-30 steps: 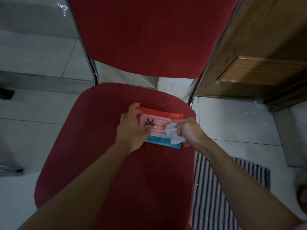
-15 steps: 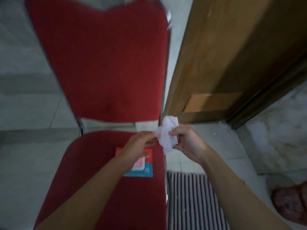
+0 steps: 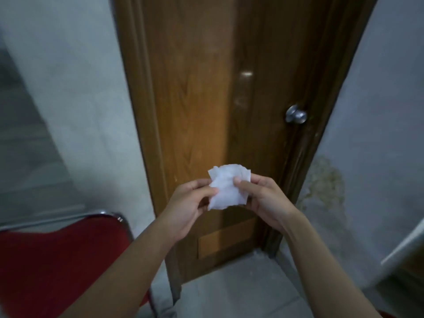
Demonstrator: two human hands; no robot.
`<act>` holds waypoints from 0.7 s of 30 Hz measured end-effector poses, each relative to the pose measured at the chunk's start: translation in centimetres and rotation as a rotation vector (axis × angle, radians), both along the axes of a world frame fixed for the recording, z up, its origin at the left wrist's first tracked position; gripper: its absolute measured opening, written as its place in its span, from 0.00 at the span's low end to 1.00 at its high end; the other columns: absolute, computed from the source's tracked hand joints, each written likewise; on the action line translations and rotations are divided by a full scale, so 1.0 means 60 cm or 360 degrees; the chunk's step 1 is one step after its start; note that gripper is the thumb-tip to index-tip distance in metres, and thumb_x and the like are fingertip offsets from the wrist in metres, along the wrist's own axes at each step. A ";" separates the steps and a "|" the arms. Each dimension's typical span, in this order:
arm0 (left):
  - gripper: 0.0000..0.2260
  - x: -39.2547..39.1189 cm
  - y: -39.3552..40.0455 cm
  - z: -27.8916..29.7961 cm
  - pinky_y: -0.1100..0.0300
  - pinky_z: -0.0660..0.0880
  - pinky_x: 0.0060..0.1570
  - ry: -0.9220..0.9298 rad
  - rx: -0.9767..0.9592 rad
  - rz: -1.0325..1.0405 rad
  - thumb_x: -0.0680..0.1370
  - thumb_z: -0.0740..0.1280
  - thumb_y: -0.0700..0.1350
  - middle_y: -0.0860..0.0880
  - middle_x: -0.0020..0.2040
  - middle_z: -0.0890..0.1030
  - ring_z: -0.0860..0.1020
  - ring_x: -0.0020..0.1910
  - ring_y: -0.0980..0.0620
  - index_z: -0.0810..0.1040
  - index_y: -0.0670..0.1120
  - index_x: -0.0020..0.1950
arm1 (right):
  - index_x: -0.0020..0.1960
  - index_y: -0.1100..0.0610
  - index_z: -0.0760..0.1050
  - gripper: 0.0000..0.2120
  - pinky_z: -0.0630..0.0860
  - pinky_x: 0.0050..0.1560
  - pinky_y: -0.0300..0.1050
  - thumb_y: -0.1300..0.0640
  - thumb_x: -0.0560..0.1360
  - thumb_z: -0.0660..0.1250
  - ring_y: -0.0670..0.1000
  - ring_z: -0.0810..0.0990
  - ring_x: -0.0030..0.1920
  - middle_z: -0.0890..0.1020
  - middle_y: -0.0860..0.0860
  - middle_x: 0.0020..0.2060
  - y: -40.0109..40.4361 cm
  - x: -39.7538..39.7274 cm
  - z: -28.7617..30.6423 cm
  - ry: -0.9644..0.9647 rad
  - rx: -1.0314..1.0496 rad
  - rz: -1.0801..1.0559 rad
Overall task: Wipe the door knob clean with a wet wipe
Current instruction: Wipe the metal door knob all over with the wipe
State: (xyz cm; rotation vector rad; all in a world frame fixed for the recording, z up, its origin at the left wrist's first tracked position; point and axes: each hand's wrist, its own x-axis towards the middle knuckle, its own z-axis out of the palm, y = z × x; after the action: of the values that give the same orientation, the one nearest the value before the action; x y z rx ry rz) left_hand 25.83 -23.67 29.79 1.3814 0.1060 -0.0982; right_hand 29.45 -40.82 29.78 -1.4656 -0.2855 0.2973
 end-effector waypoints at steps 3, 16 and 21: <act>0.11 0.054 -0.069 0.044 0.61 0.78 0.45 -0.0032 -0.0140 0.0023 0.75 0.63 0.37 0.43 0.52 0.80 0.80 0.50 0.48 0.76 0.41 0.57 | 0.53 0.59 0.79 0.11 0.80 0.53 0.52 0.57 0.72 0.68 0.54 0.83 0.50 0.83 0.56 0.51 -0.069 0.038 0.044 -0.0138 -0.0093 -0.0129; 0.07 0.237 -0.353 0.087 0.56 0.79 0.47 -0.0093 -0.0057 -0.0178 0.75 0.66 0.44 0.46 0.47 0.83 0.81 0.47 0.49 0.78 0.45 0.51 | 0.36 0.57 0.75 0.09 0.70 0.28 0.38 0.55 0.69 0.72 0.47 0.74 0.30 0.78 0.53 0.30 -0.299 0.188 0.075 -0.0680 -0.0651 -0.0996; 0.06 0.324 -0.397 0.107 0.57 0.80 0.46 -0.0161 0.0011 -0.0229 0.77 0.64 0.45 0.45 0.48 0.83 0.83 0.46 0.50 0.79 0.47 0.51 | 0.38 0.54 0.77 0.06 0.71 0.27 0.31 0.54 0.70 0.72 0.42 0.75 0.29 0.78 0.50 0.31 -0.336 0.265 0.083 -0.0700 -0.0550 -0.0978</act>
State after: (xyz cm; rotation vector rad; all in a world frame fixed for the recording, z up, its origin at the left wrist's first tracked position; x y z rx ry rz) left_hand 45.30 -47.46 36.20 1.3977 -0.0779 -0.1477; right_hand 45.38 -61.00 34.76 -1.8748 -0.1226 -0.5013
